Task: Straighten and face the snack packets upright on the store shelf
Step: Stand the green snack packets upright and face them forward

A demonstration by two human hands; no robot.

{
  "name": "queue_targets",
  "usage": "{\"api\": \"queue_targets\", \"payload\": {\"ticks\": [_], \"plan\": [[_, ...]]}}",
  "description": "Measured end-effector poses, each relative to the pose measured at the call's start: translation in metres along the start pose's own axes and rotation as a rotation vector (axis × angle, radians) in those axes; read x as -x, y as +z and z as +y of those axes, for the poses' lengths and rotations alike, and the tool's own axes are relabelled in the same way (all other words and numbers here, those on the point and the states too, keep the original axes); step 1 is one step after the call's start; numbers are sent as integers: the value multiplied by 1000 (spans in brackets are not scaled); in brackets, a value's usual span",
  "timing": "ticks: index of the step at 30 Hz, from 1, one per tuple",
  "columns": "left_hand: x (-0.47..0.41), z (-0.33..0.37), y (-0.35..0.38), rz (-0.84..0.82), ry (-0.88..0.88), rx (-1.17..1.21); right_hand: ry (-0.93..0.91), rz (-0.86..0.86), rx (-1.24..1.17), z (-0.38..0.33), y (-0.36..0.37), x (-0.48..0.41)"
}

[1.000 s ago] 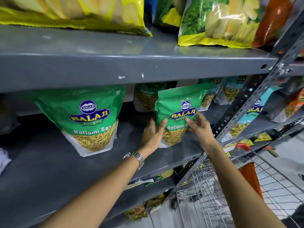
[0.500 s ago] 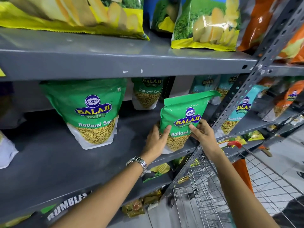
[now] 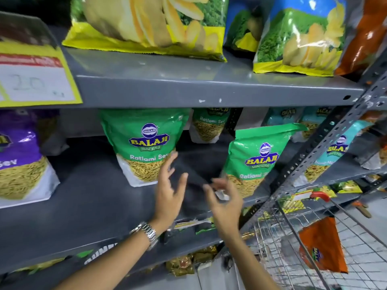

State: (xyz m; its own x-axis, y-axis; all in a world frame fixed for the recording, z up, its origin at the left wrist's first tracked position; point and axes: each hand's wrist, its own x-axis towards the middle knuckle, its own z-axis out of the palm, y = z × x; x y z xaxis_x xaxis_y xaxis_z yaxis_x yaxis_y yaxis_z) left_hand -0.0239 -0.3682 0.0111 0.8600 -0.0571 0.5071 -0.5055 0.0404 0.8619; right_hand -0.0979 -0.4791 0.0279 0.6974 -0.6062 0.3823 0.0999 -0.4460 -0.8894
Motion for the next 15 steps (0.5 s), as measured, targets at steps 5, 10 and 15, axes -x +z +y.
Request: {"api": "queue_targets", "payload": {"ticks": [5, 10, 15], "plan": [[-4, -35, -82, 274, -6, -157, 348, -429, -225, -19, 84, -41], [-51, -57, -121, 179, -373, -229, 364, -588, -204, -4, 104, -79], [-72, -51, -122, -142, -537, 33, 323, -650, -250, -1, 107, -84]]}}
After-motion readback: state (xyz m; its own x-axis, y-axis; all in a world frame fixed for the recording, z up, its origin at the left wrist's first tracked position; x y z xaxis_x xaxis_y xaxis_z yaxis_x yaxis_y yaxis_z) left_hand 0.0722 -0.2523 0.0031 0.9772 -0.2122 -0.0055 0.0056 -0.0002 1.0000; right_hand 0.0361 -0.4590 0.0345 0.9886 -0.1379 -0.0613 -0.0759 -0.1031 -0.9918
